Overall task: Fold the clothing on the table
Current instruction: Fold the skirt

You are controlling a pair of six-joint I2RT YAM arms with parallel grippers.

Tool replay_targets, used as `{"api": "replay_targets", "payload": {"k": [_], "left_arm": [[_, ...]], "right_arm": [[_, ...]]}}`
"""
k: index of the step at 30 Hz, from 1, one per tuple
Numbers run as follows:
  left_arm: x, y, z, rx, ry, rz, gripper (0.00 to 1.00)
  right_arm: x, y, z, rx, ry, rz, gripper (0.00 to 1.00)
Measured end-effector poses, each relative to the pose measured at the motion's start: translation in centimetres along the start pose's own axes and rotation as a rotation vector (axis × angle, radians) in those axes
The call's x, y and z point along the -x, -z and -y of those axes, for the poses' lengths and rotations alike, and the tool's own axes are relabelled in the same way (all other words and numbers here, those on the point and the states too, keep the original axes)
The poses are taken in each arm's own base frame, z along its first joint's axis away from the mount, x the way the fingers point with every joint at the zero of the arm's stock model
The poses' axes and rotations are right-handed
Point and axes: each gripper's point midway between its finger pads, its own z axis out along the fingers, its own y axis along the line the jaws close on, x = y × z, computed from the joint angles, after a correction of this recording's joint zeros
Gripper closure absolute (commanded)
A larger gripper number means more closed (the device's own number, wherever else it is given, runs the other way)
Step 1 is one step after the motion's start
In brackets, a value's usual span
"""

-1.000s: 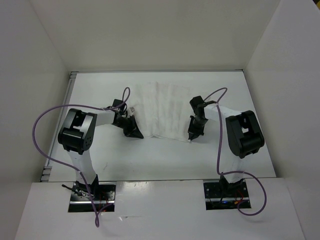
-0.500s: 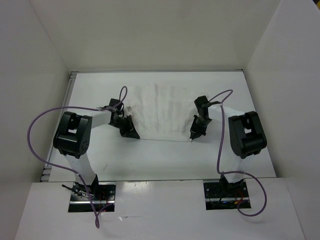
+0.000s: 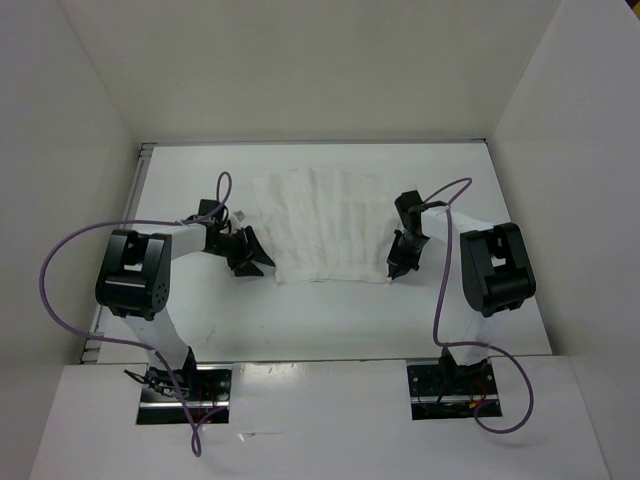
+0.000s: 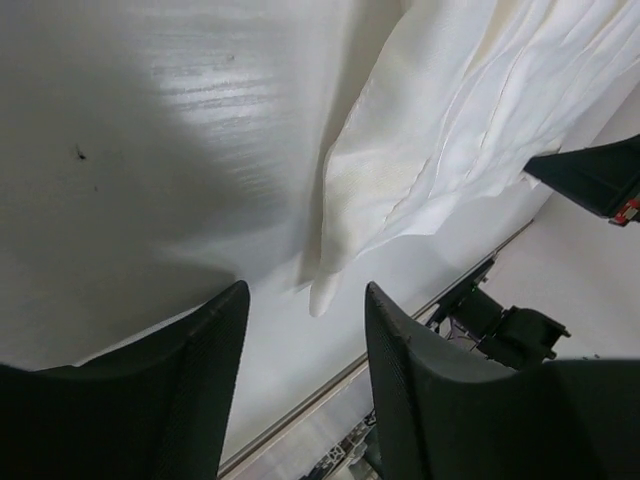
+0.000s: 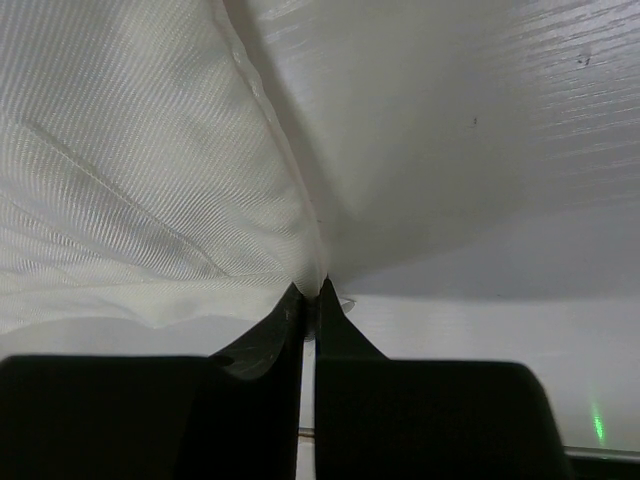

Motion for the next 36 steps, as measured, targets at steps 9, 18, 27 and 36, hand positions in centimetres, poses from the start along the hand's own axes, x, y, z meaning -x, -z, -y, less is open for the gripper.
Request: {"api": "replay_targets", "payload": {"k": [9,18,27,36], "left_arm": [[0.9,-1.8,0.1,-0.031,0.045,-0.020,0.75],[0.7,-2.9,0.8,-0.071,0.047,-0.057,0.73],[0.5,-2.9,1.6,-0.103,0.049,-0.072,0.60],[0.4,-3.0,1.5,-0.086,0.040,-0.070,0.73]], "right_arm": [[0.0,0.0,0.0,0.002,0.008,0.000,1.00],[-0.6,-0.1,-0.8,0.029,0.014,-0.017,1.00],[-0.9,-0.1,-1.1,0.040,0.008,-0.027,1.00],[-0.9,-0.1,-1.1,0.040,0.006,-0.027,1.00]]}}
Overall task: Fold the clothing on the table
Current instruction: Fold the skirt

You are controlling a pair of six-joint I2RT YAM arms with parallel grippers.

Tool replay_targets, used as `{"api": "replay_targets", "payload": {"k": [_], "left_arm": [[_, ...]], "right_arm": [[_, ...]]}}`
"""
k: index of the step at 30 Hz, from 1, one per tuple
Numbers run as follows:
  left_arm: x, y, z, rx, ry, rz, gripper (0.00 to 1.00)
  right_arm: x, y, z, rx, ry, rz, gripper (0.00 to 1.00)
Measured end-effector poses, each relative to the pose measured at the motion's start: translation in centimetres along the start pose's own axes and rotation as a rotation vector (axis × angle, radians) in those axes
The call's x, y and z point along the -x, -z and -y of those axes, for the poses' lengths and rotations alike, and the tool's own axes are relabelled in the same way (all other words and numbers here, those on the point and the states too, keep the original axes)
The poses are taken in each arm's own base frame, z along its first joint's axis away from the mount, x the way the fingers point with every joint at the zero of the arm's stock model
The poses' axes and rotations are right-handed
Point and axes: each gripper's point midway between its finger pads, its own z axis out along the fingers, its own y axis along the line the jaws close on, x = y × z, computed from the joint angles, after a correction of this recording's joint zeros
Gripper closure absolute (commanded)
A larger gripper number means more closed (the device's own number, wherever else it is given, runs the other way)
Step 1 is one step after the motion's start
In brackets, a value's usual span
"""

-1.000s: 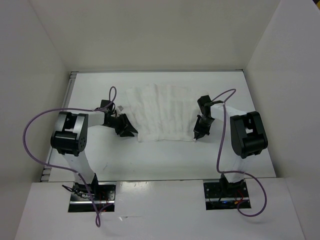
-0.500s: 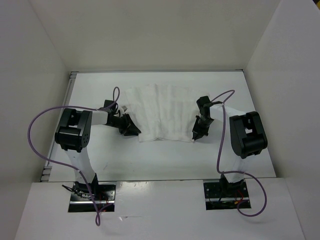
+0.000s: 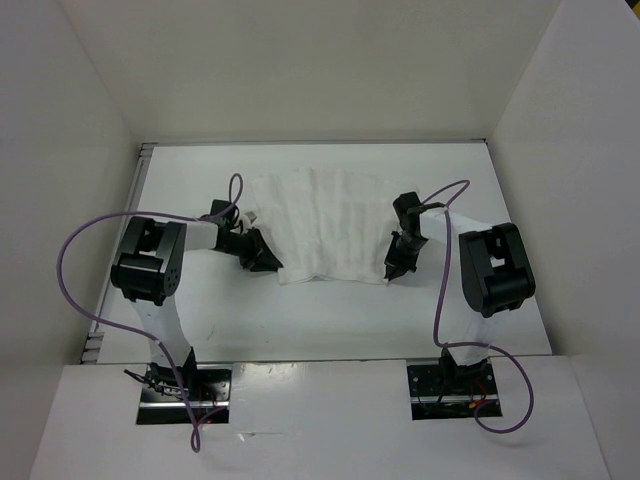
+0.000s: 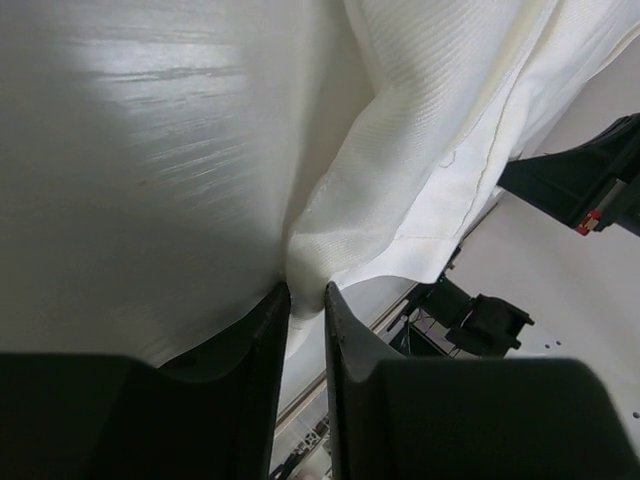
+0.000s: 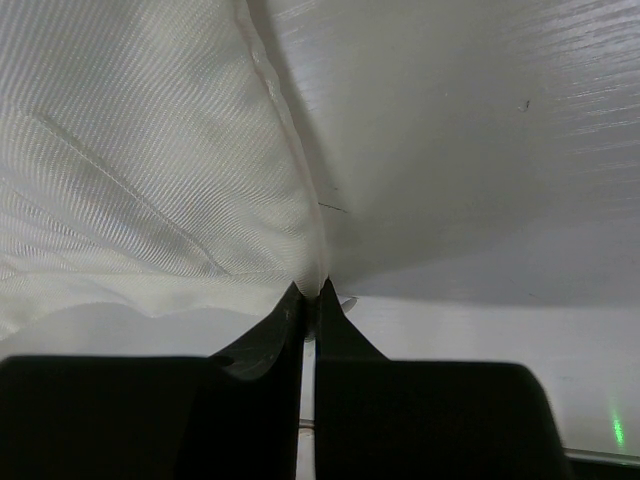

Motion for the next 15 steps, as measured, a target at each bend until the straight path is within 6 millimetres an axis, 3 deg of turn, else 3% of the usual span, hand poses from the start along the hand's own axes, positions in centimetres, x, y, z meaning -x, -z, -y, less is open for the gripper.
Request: {"api": "replay_targets", "payload": {"k": [6,8,15], "left_arm": [[-1.2,-1.3,0.4,-0.009,-0.031,-0.040,0.88],[-1.5,-1.5,0.4,-0.011,-0.036,-0.050,1.00],[-1.0,-0.3,-0.5,0.015,-0.043,-0.031,1.00]], "right_arm": [[0.0,0.0,0.0,0.000,0.000,0.001,1.00],[0.0,0.0,0.0,0.001,0.000,0.001,1.00],[0.0,0.1,0.1,-0.006,-0.005,0.007,1.00]]}}
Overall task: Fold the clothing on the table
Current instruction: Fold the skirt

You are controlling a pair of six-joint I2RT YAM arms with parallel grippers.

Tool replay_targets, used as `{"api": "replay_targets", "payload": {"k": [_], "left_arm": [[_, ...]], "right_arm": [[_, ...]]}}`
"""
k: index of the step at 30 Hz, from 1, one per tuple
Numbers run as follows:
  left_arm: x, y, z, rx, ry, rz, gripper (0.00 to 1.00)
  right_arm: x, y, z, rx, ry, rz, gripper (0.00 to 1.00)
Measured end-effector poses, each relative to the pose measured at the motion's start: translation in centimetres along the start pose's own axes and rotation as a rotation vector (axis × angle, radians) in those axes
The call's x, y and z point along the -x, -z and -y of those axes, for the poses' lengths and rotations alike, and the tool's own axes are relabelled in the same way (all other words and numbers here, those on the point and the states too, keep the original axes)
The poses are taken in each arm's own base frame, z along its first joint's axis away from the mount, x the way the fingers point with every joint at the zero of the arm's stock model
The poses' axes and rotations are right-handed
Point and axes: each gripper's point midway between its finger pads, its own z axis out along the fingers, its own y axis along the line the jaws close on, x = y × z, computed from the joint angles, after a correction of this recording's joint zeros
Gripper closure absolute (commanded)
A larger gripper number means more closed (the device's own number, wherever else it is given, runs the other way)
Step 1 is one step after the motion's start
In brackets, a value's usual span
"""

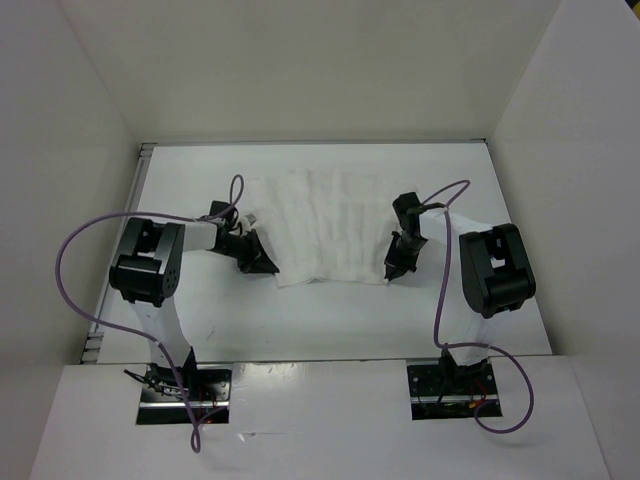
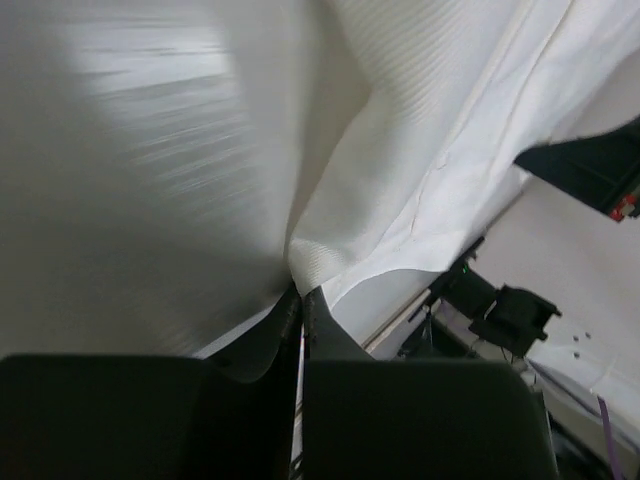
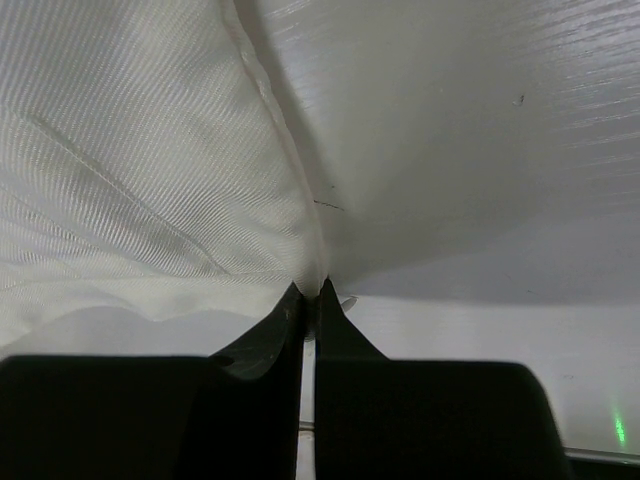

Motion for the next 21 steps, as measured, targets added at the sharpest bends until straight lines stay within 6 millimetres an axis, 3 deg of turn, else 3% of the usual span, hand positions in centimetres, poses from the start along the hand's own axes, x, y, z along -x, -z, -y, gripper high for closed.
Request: {"api": "replay_targets", "payload": {"k": [3,6,12,13,14,15,16,18,19,21], "left_arm": [[1.1,2.1,-0.9,0.045,0.005,0.062,1.00],[1.4,3.8,-0.5,0.050,-0.011,0.097,1.00],[0.7,4.0,-0.7,0.051,-0.028,0.086,0.99],[0.5,3.9,-0.9,0.050,-0.021,0.078,0.91],[0.3,3.8,-1.1,0.050,-0.015,0.071,0.77],[0.1,3.6,-1.4,0.052,-0.009,0.063,0.60],[0.0,3.5,-1.8,0.059,-0.006,0.060,0.50],[-0.3,3.7,-2.2,0.055,0.023,0.053,0.45],[-0.3,3.7,-2.1,0.048,0.030,0.051,0.45],[-0.3,3.8,-2.1,0.037,0.034,0.050,0.45]], "right_arm": [[0.0,0.0,0.0,-0.008,0.000,0.007,1.00],[-0.4,-0.1,-0.6,0.005,0.008,0.002,1.00],[-0.5,-0.1,-0.8,0.007,0.008,0.000,1.00],[-0.5,-0.1,-0.8,0.007,0.008,0.000,1.00],[-0.5,-0.1,-0.7,0.007,0.009,0.000,1.00],[-0.5,-0.1,-0.7,0.007,0.009,-0.001,0.95],[-0.5,-0.1,-0.6,0.000,0.010,0.000,0.90],[-0.4,0.0,-0.3,-0.008,0.006,0.003,0.84],[-0.3,0.0,-0.1,-0.011,0.005,0.006,0.77],[-0.3,0.1,0.2,-0.020,0.005,0.011,0.77]]}}
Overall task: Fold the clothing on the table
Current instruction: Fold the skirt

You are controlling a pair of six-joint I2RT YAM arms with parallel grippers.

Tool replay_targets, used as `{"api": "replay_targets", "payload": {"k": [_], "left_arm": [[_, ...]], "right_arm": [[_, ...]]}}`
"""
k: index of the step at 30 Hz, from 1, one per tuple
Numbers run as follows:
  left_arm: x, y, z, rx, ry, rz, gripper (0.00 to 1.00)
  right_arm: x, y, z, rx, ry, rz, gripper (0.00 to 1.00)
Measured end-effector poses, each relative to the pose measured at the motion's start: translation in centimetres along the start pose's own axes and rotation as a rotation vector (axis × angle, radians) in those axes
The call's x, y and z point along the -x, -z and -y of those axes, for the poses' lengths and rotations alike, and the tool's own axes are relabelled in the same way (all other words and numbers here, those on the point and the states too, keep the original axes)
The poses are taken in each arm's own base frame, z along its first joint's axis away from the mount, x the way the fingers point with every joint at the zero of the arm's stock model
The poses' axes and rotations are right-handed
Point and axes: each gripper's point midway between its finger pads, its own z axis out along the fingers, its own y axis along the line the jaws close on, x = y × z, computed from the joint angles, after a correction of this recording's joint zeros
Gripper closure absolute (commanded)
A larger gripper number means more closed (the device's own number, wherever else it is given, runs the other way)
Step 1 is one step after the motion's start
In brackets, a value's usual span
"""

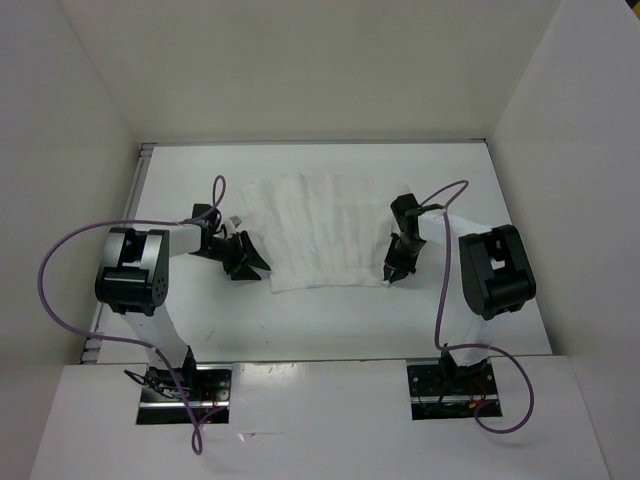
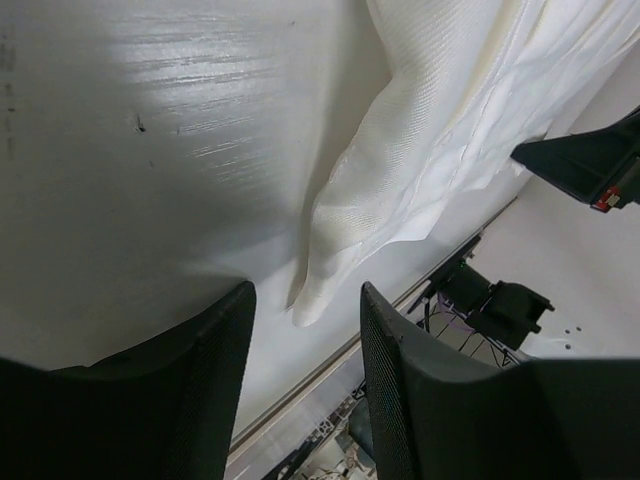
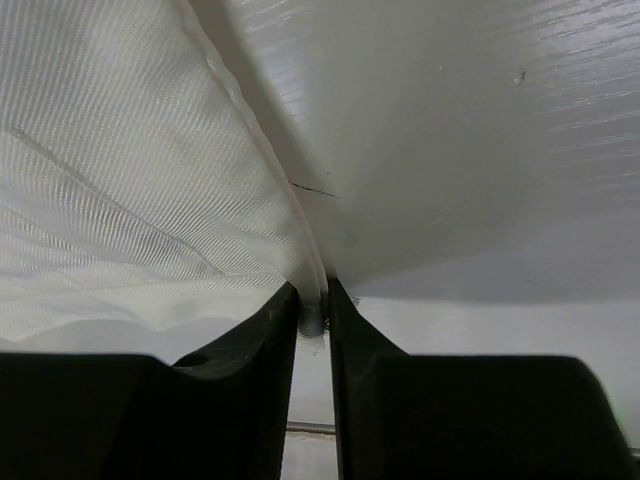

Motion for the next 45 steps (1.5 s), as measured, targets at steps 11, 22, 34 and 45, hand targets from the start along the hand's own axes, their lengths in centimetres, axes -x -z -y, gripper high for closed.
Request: {"api": "replay_targets", "payload": {"k": [11,22,34,45], "left_arm": [[-0.5,-0.3,-0.1,-0.015,0.006,-0.014,0.52],[-2.8,-2.9,1.5,-0.070,0.013,-0.122,0.95],[-0.8,-0.8,5.4,-0.071,-0.045,-0.079,1.00],[8.8,13.6,25.5,-0.435,-0.514,0.276,1.00]], "right_arm": [[-0.1,0.0,0.0,0.003,-0.001,-0.001,0.76],[-0.8,-0.1,-0.6,0.038,-0.016,-0.036,0.85],[3.5,6.2,-3.4,0.093,0.007,0.127,1.00],[12.4,32.4,-10.7,0.438,0.163,0.786,1.00]]}}
